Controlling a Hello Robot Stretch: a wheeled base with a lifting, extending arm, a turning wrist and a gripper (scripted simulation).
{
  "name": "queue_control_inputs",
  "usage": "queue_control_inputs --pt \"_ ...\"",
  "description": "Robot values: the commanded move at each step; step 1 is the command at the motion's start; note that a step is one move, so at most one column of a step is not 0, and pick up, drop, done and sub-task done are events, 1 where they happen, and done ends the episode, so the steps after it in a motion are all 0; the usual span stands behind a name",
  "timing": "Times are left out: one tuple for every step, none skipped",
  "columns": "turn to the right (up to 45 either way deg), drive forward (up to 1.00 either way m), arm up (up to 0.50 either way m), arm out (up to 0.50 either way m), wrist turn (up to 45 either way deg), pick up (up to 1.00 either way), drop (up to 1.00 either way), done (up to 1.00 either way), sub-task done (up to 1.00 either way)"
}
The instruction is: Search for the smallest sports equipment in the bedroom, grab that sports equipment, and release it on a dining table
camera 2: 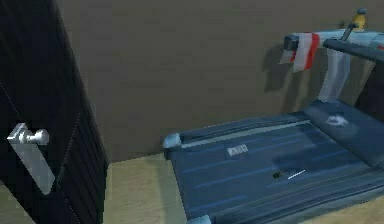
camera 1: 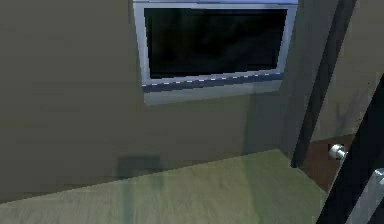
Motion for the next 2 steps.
queue_control_inputs --pt "6.0 0.0 0.0 0.0 0.0 0.0 0.0 0.0 0.0" --pt "0.0 1.0 0.0 0.0 0.0 0.0 0.0 0.0 0.0"
